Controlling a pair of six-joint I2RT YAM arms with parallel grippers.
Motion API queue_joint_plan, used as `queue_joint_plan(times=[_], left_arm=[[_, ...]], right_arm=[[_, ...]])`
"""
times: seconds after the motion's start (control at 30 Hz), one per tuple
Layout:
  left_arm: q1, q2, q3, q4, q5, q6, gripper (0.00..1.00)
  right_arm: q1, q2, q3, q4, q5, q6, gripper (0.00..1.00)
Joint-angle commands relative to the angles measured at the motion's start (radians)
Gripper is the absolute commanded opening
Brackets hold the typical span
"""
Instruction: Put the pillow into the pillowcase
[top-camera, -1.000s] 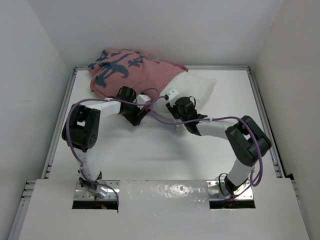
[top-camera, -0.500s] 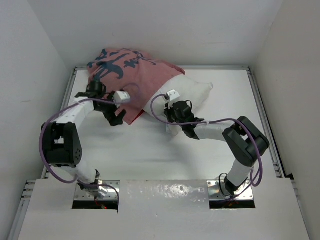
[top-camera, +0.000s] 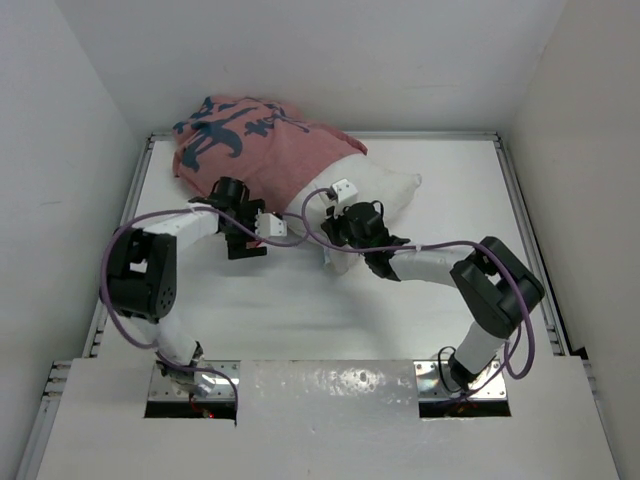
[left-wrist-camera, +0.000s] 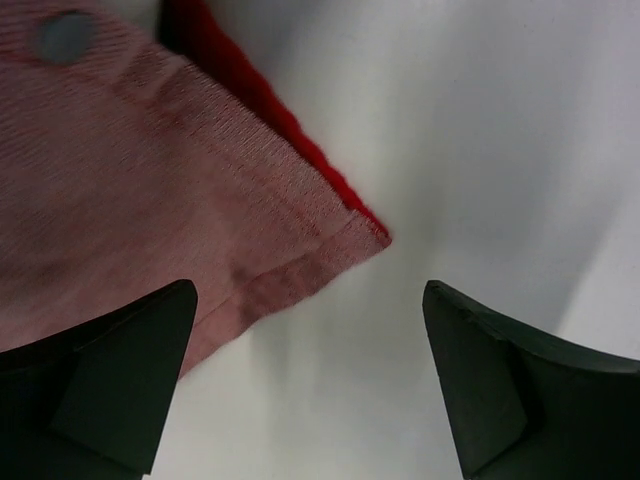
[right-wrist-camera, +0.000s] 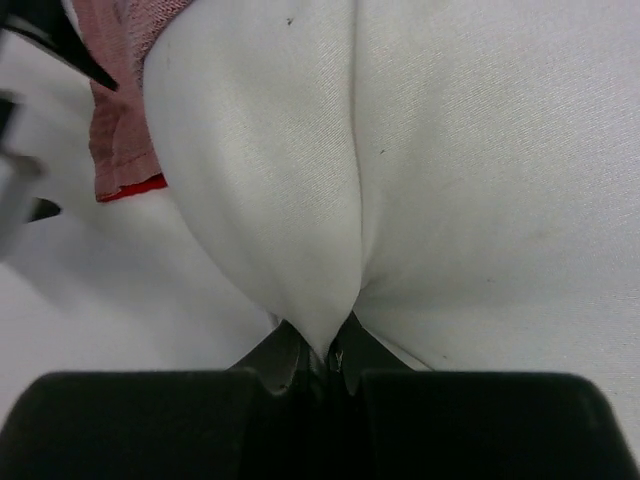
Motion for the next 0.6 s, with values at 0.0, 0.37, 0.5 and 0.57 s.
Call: queue_joint_plan(times=[0.0, 0.37, 0.5, 0.57], left_arm=[[-0.009, 0.111, 0.086, -0.031, -0.013, 0.017, 0.95], [-0.034, 0.277, 0.105, -0.104, -0.052, 0.126, 0.68], [-0.026, 0.337, 0.203, -0.173, 0.034, 0.018, 0.00], [-0.012, 0.293, 0.216, -0.191, 0.147, -0.019, 0.00]], right_arm=[[0.011, -0.066, -0.019, 0.071, -0.088, -0.003, 0.00], [0.013, -0.087, -0.024, 0.086, -0.039, -0.035, 0.00], [0.011, -0.087, -0.014, 0.069, -0.026, -0.036, 0.00], [0.013, -0.087, -0.002, 0.036, -0.033, -0.052, 0.00]])
